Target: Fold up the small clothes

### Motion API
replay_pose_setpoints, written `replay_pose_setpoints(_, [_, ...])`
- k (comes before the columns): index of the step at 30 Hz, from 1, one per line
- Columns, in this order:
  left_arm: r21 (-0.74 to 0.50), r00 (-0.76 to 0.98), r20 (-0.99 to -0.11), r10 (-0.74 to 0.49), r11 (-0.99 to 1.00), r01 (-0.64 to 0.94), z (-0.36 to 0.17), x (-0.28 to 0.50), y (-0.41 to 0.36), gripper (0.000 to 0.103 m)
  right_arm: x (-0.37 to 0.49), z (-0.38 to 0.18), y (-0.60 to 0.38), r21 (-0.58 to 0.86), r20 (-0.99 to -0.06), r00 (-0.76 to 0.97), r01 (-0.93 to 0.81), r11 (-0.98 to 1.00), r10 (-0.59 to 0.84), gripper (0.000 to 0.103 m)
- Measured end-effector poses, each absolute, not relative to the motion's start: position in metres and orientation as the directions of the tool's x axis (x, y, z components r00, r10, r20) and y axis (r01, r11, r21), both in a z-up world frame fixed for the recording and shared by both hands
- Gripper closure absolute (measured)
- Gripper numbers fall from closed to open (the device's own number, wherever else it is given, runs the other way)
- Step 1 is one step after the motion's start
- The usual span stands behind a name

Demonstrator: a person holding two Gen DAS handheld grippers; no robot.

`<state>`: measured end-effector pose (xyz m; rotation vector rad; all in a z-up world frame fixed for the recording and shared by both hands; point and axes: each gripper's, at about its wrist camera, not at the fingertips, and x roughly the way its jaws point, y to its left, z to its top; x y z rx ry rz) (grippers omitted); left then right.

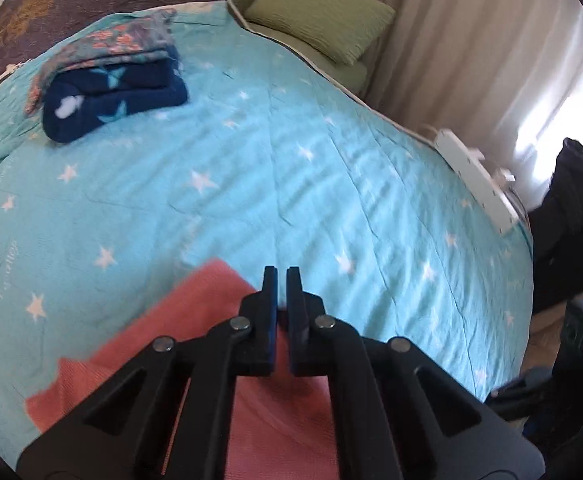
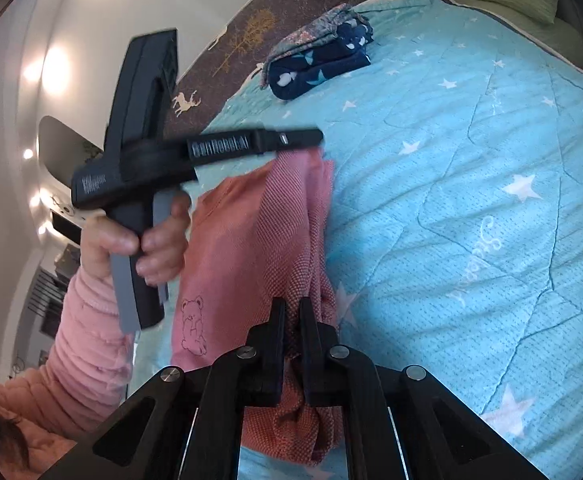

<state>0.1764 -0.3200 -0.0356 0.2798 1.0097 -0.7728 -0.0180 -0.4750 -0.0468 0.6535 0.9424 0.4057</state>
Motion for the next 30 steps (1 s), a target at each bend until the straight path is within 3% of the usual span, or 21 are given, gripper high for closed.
replay_pose_setpoints(2, [-0.137,0.333,-0.836,-0.437,0.753,0.644,-0.039,0.195,-0.316,0.102,-0.02,-0.054,-0.477,0.689,-0.619,0.514,-0.007,0.725,0.594,0.098])
replay_pose_setpoints(5, [-0.253,0.28,-0.818,-0.503,0.751,0.609,-0.04,0.201,-0.301,0.102,-0.03,-0.058,-0.485,0.72,-0.599,0.525,0.021,0.694,0.605,0.097])
replay_pose_setpoints(8, [-0.266,0.297,-0.792,-0.533,0.74,0.617,-0.028,0.189,-0.287,0.101,-0.04,-0.052,-0.489,0.696,-0.616,0.535,0.027,0.718,0.577,0.096])
replay_pose_setpoints(9, [-0.279,0.293,-0.778,-0.555,0.724,0.63,-0.021,0.183,-0.283,0.097,-0.039,-0.051,-0.489,0.688,-0.622,0.538,0.029,0.725,0.569,0.095])
replay_pose_setpoints(10, [-0.285,0.283,-0.767,-0.576,0.701,0.653,-0.014,0.175,-0.279,0.091,-0.041,-0.048,-0.491,0.683,-0.622,0.544,0.025,0.73,0.564,0.094])
replay_pose_setpoints(11, [-0.276,0.28,-0.764,-0.581,0.687,0.672,-0.01,0.168,-0.278,0.072,-0.042,-0.045,-0.492,0.68,-0.622,0.548,0.024,0.733,0.559,0.093])
replay_pose_setpoints(12, [-0.256,0.281,-0.765,-0.579,0.674,0.693,-0.007,0.162,-0.278,0.047,-0.042,-0.042,-0.494,0.676,-0.623,0.554,0.028,0.736,0.551,0.092])
replay_pose_setpoints(14, [-0.201,0.296,-0.772,-0.563,0.658,0.726,-0.006,0.152,-0.281,0.032,-0.04,-0.037,-0.496,0.682,-0.609,0.574,0.027,0.731,0.547,0.087])
replay_pose_setpoints(17, [-0.178,0.277,-0.804,-0.526,0.658,0.732,-0.023,0.148,-0.293,0.032,-0.037,-0.027,-0.487,0.672,-0.594,0.599,0.004,0.741,0.536,0.073])
replay_pose_setpoints(19, [-0.123,0.295,-0.831,-0.472,0.672,0.73,-0.041,0.15,-0.302,0.043,-0.03,-0.024,-0.473,0.645,-0.603,0.601,-0.022,0.764,0.526,0.071])
replay_pose_setpoints(20, [-0.057,0.337,-0.842,-0.422,0.69,0.721,-0.05,0.15,-0.308,0.058,-0.027,-0.025,-0.468,0.625,-0.622,0.593,-0.016,0.78,0.511,0.071])
replay_pose_setpoints(21, [0.004,0.38,-0.848,-0.368,0.714,0.7,-0.06,0.153,-0.313,0.061,-0.022,-0.032,-0.463,0.582,-0.674,0.576,0.028,0.813,0.462,0.074])
replay_pose_setpoints(23, [0.001,0.426,-0.83,-0.36,0.763,0.646,-0.062,0.161,-0.31,0.061,-0.016,-0.051,-0.464,0.536,-0.752,0.53,0.147,0.832,0.391,0.074])
replay_pose_setpoints(26, [-0.026,0.501,-0.773,-0.389,0.808,0.588,-0.033,0.158,-0.288,0.061,-0.027,-0.06,-0.48,0.64,-0.705,0.541,0.209,0.74,0.457,0.074])
replay_pose_setpoints(28, [-0.049,0.524,-0.729,-0.44,0.798,0.601,-0.009,0.148,-0.267,0.06,-0.035,-0.049,-0.482,0.593,-0.722,0.558,0.195,0.781,0.409,0.074])
replay_pose_setpoints(30, [-0.055,0.556,-0.686,-0.469,0.796,0.603,0.014,0.132,-0.239,0.045,-0.043,-0.037,-0.482,0.515,-0.75,0.571,0.188,0.836,0.333,0.072])
